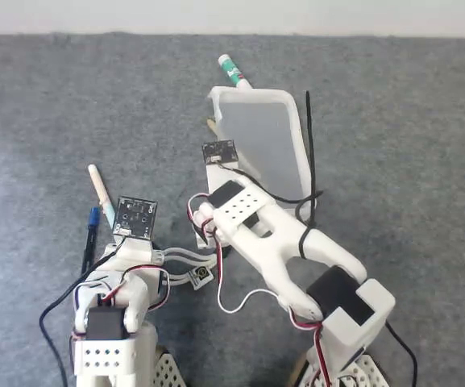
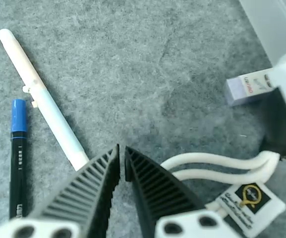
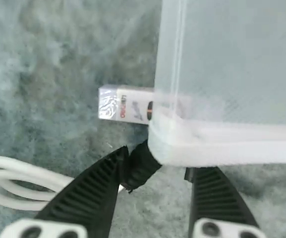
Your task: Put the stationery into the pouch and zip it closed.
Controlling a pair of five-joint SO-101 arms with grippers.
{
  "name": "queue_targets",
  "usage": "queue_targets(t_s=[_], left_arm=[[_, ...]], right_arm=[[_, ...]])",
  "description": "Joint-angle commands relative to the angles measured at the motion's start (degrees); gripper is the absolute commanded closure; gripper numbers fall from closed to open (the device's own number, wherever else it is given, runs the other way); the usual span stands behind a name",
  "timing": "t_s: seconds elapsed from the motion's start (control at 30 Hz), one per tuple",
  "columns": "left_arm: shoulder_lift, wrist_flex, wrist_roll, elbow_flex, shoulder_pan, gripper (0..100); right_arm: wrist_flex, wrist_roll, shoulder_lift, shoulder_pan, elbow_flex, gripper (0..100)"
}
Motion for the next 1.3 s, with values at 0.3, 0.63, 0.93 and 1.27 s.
queue_targets(t_s=[0.3,0.63,0.93,1.27], left_arm=[[-0.62,0.35,-0.26,-0.31,-0.09,99],[-0.62,0.35,-0.26,-0.31,-0.09,99],[-0.62,0.35,-0.26,-0.31,-0.09,99],[-0.62,0.35,-0.26,-0.31,-0.09,99]], right_arm=[[1.89,0.88,3.56,-0.84,-3.25,99.2],[12.26,9.67,-2.15,1.27,-5.45,99.2],[15.34,31.74,-4.35,9.54,-5.36,99.2],[21.58,45.45,-4.35,15.60,-5.63,99.2]])
